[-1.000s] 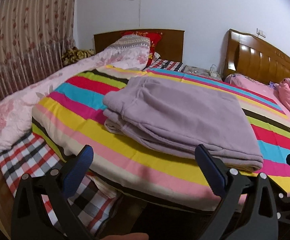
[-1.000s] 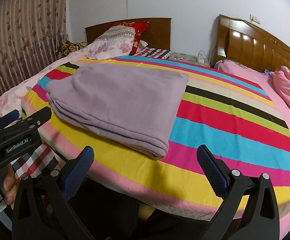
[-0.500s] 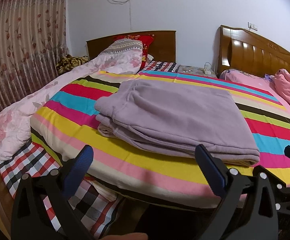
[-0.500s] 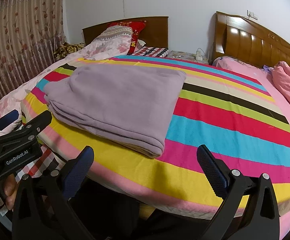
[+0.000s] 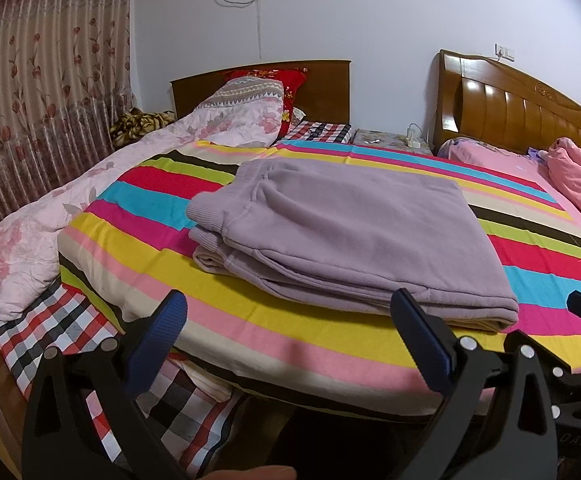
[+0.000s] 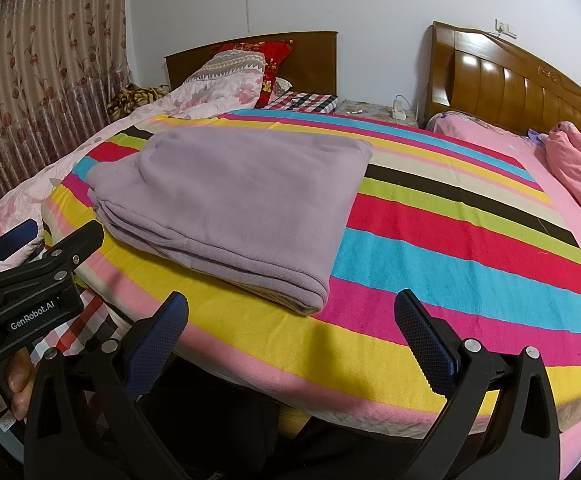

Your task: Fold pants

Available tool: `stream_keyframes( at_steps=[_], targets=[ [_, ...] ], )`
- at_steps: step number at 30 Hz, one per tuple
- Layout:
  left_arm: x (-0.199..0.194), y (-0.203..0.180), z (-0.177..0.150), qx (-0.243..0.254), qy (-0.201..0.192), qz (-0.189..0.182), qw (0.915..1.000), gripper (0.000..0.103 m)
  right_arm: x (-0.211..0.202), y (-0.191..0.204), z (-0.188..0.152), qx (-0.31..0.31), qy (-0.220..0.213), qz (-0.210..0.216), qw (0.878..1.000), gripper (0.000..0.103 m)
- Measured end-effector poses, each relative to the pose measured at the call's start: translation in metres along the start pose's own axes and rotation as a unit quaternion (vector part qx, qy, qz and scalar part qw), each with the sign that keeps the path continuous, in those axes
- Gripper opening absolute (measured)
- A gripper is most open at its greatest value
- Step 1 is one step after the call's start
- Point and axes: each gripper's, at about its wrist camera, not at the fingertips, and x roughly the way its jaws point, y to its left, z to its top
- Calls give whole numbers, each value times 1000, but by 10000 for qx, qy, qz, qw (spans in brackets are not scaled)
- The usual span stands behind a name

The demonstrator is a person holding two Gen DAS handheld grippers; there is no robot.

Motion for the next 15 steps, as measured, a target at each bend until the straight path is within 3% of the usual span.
stream_keyframes(
  at_steps=[15],
  targets=[
    [1, 0, 0, -2, 10, -9, 10000, 101, 1, 0, -1, -1, 15, 5, 10000, 99]
  ],
)
